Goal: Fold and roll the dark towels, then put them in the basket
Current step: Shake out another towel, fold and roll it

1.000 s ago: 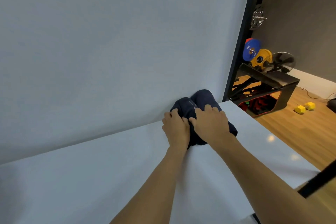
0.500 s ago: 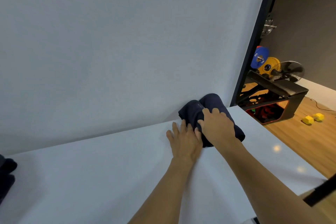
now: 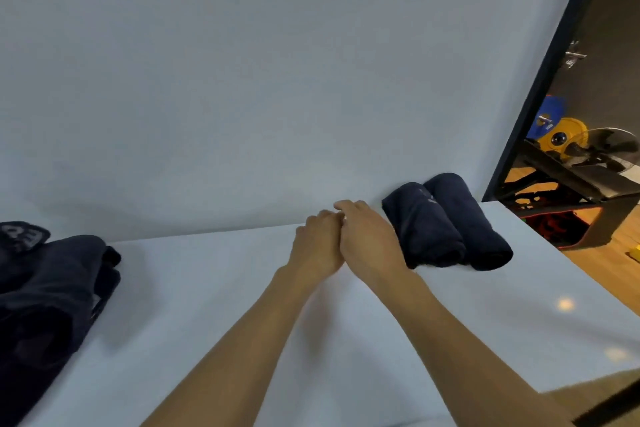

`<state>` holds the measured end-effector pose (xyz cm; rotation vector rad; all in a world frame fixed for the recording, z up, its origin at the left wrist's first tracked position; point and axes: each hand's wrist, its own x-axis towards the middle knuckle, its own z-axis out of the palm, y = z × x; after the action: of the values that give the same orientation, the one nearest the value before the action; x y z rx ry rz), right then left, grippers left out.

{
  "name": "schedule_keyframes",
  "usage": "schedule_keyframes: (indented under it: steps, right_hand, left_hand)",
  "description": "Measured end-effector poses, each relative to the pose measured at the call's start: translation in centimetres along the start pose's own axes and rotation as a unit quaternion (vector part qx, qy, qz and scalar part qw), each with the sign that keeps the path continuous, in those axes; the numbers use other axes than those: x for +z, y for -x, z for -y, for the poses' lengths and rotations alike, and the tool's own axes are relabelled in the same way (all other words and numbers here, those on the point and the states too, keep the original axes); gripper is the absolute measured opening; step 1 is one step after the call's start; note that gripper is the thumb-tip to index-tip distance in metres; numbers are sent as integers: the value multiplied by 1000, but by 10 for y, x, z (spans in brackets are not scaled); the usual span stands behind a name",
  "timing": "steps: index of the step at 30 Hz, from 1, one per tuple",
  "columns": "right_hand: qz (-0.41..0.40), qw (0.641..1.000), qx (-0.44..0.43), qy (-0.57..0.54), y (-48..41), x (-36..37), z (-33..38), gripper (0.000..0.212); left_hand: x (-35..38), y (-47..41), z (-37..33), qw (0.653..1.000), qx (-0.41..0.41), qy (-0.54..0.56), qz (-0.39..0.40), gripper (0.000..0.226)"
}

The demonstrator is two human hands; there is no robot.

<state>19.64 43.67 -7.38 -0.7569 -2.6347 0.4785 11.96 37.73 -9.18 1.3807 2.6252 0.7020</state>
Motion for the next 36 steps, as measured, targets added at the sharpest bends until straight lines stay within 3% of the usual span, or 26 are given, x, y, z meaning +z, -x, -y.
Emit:
schedule_keyframes:
  steps: [6, 10, 13, 17, 19, 25, 30, 36]
  right_hand:
    - [72, 984, -99, -131, 17, 46, 115, 43]
    - [150, 957, -179, -174, 34, 79, 204, 37]
    - [180, 940, -214, -193, 50, 100, 252, 39]
    - [180, 944, -202, -187, 56, 116, 278, 51]
    - [171, 951, -194, -168, 54, 118, 279, 53]
    - [71, 970, -205, -107, 44, 102, 272, 20]
    - [1, 972, -173, -157, 18, 58, 274, 24]
    - [-23, 961, -149, -230, -9, 14, 264, 38]
  left_hand:
    - [-90, 83, 96, 986, -71, -153, -4, 33]
    - [-143, 150, 156, 941, -138, -310, -16, 37]
    - [-164, 192, 185, 916, -144, -373, -28, 37]
    - [-176, 220, 210, 952, -121, -281, -32, 48]
    - [-182, 224, 214, 966, -114, -226, -53, 36]
    - [-189, 204, 208, 951, -38, -234, -198, 14]
    - [-207, 168, 181, 939, -53, -143, -308, 16]
    - [-223, 128, 159, 935, -59, -90, -337, 16]
